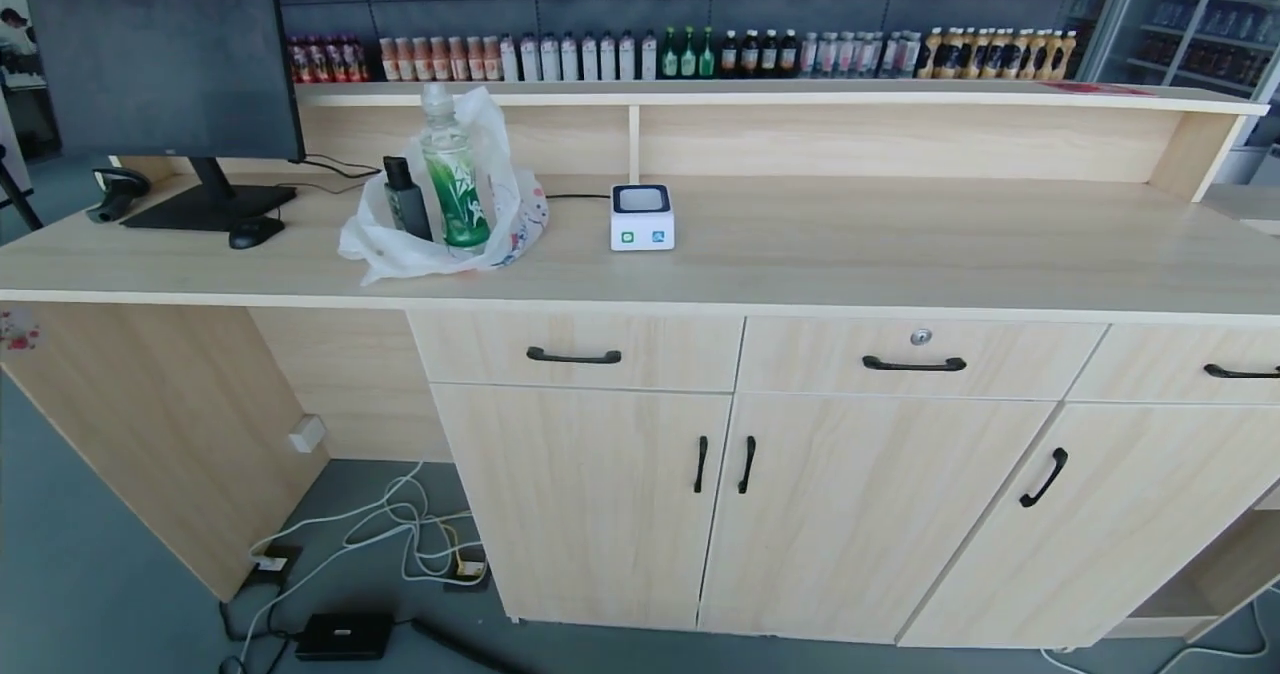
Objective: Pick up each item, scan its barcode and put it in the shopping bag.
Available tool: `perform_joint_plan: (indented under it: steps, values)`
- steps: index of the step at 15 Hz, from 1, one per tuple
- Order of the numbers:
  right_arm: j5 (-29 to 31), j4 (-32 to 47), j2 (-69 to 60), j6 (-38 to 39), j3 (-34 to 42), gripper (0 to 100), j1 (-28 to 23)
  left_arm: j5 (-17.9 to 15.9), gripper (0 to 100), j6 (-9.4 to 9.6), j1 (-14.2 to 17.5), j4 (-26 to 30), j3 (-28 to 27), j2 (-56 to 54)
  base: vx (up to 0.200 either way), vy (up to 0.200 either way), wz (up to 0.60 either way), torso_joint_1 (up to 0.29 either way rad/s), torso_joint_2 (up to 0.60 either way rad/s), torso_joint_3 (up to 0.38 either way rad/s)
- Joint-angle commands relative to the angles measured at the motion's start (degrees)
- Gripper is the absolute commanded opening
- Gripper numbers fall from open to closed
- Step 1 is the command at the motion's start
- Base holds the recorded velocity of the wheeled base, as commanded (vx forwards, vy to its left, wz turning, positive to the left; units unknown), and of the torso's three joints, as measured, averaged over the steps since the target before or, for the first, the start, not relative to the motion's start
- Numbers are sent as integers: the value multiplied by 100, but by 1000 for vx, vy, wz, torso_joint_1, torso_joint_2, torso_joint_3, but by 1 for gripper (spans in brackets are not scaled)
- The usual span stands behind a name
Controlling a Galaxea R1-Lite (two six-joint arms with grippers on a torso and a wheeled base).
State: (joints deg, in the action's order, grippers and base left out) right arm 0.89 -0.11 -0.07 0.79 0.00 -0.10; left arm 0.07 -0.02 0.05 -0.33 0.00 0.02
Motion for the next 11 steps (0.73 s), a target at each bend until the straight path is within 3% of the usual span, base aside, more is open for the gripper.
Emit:
perform_joint_plan:
  steps: [1,5,11]
  values:
    - [-1,2,7,-9,0,100,1,1,100,2,4,-2,0,6,-200,0,0,2,7,2]
    - [-1,2,7,105,0,100,1,1,100,11,4,-2,0,6,-200,0,0,2,4,2]
    - [8,-15,7,158,0,100,1,1,100,20,4,-2,0,6,0,0,0,0,0,0]
